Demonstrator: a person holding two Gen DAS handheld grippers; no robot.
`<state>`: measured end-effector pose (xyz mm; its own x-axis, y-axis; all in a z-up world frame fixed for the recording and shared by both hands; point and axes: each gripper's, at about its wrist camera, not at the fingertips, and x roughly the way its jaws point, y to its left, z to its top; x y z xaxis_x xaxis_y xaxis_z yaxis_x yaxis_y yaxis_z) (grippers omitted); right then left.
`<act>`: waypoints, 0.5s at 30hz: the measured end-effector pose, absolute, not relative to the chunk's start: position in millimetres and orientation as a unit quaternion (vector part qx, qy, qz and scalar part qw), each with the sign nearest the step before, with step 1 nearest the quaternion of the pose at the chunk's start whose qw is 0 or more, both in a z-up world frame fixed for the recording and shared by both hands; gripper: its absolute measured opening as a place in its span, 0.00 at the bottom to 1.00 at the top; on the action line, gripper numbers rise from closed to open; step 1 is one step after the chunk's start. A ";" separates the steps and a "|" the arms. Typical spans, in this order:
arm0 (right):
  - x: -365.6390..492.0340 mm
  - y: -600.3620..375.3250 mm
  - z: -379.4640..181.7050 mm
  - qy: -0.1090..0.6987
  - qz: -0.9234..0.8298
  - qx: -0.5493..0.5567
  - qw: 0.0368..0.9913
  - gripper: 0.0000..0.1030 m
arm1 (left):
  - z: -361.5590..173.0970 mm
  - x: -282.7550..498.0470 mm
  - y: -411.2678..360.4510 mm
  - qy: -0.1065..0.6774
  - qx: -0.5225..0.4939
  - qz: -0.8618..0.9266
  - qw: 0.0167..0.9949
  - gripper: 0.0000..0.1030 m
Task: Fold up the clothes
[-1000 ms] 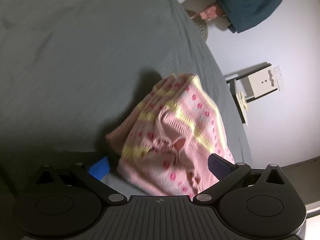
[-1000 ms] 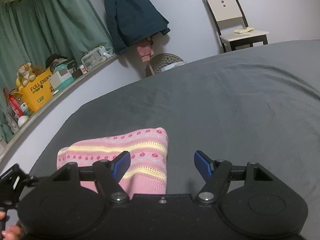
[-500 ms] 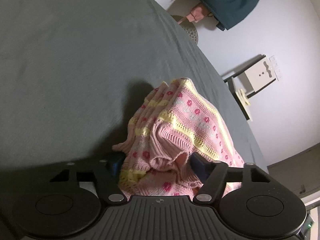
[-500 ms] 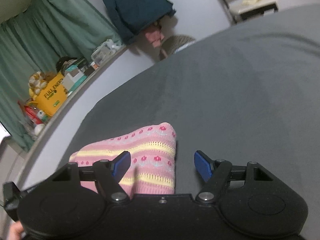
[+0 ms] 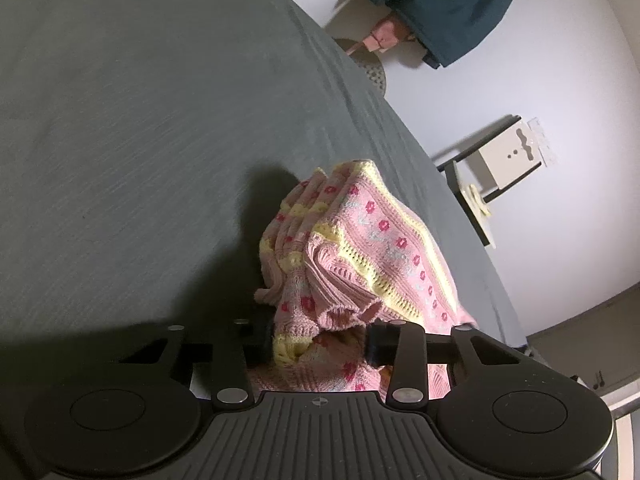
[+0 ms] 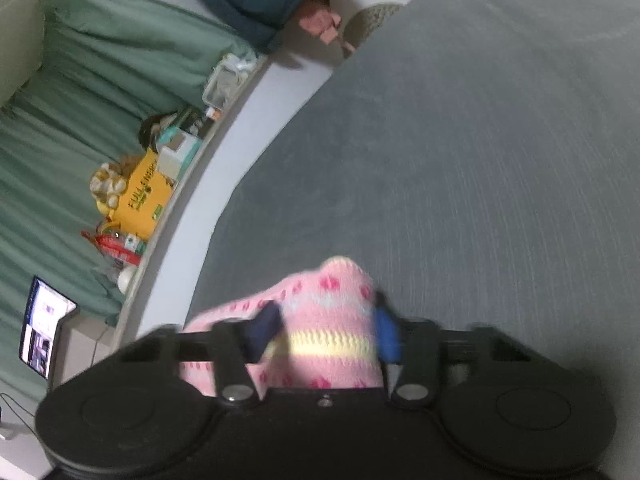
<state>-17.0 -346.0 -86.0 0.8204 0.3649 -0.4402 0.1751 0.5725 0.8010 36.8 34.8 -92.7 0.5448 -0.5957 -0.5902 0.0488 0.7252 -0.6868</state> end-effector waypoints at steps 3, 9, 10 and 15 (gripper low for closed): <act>-23.1 -340.8 -86.5 0.275 0.045 0.472 0.836 0.27 | -85.0 35.2 27.7 0.423 -0.287 -0.208 0.834 0.37; -37.6 -347.9 -54.6 0.250 0.051 0.441 0.860 0.24 | -49.2 30.3 1.1 0.386 -0.230 -0.250 0.858 0.37; -40.4 -352.0 -47.0 0.248 0.052 0.431 0.866 0.24 | -43.1 28.4 -9.6 0.382 -0.219 -0.260 0.859 0.37; -63.6 -409.9 -8.4 0.232 0.014 0.405 0.884 0.24 | -27.5 14.5 -94.0 0.367 -0.184 -0.313 0.856 0.35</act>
